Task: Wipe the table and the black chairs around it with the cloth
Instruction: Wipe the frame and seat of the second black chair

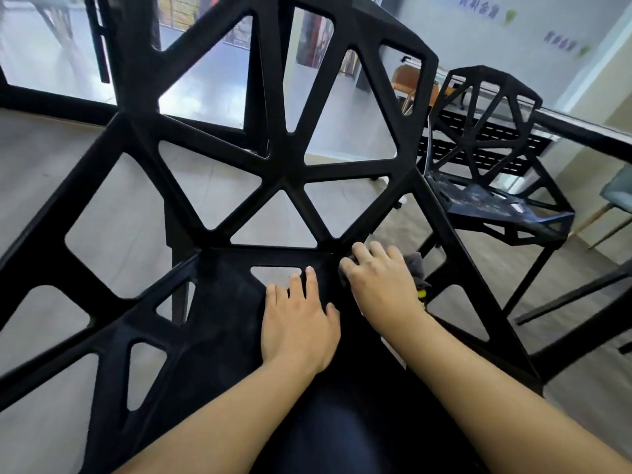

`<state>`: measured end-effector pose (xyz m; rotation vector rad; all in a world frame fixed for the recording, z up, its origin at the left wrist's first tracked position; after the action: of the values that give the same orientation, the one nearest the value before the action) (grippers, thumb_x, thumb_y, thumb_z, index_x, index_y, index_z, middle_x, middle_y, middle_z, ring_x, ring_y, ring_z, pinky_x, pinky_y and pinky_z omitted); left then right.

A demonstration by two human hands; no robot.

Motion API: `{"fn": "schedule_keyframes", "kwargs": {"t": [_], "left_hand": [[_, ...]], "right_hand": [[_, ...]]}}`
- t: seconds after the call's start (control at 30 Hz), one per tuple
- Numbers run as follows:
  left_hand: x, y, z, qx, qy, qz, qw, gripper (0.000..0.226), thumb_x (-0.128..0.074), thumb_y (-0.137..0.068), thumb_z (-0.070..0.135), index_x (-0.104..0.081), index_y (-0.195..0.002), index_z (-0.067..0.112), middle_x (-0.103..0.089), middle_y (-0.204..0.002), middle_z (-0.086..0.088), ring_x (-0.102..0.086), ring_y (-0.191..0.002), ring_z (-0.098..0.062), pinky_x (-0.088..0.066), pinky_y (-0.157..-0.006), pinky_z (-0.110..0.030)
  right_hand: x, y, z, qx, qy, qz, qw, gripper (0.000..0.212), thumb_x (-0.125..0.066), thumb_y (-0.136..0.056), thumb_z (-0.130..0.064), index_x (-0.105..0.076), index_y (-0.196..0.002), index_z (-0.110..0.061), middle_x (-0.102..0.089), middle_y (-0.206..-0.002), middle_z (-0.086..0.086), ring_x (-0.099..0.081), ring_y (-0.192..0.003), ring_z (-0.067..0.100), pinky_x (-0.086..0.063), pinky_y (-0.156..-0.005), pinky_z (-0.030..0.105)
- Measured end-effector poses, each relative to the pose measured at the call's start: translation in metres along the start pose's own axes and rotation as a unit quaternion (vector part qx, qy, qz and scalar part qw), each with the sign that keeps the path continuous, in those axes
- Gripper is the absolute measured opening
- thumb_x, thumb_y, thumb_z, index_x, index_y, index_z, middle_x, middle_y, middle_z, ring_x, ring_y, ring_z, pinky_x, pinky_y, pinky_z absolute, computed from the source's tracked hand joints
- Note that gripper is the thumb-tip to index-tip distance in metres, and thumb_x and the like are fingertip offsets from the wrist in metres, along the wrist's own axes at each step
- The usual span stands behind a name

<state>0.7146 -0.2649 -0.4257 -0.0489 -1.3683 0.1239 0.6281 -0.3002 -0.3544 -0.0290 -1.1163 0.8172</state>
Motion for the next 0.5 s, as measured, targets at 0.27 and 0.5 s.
{"fn": "schedule_keyframes", "kwargs": {"t": [0.27,0.5], "left_hand": [[0.004,-0.002,0.003,-0.004,-0.032,0.001,0.999,0.070,-0.014,-0.103,0.049,0.003,-0.160,0.012,-0.015,-0.165,-0.014,-0.029,-0.142,-0.031,-0.014,-0.121,-0.044],[0.002,-0.002,0.007,-0.006,-0.026,0.015,1.000,0.073,-0.002,-0.097,0.050,-0.005,-0.161,0.014,-0.026,-0.161,-0.012,-0.039,-0.136,-0.028,-0.019,-0.121,-0.042]], "right_hand": [[-0.021,-0.039,-0.005,-0.042,-0.028,0.001,0.999,0.010,-0.063,-0.082,-0.014,-0.068,-0.091,-0.017,-0.060,-0.093,0.005,-0.057,-0.084,0.028,-0.047,-0.074,0.042],[0.017,-0.047,0.037,-0.160,-0.166,0.085,0.969,0.018,-0.060,-0.095,-0.030,-0.067,-0.106,-0.018,-0.058,-0.102,0.007,-0.057,-0.092,0.028,-0.046,-0.076,0.040]]}}
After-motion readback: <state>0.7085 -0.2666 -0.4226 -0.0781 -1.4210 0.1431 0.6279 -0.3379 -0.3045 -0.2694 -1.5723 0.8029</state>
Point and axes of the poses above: each hand's wrist, its own y-axis away from the middle knuckle, its own x-axis out of the back of the hand, z = x × y, the point moved 10 cm from there along -y, towards the middle knuckle
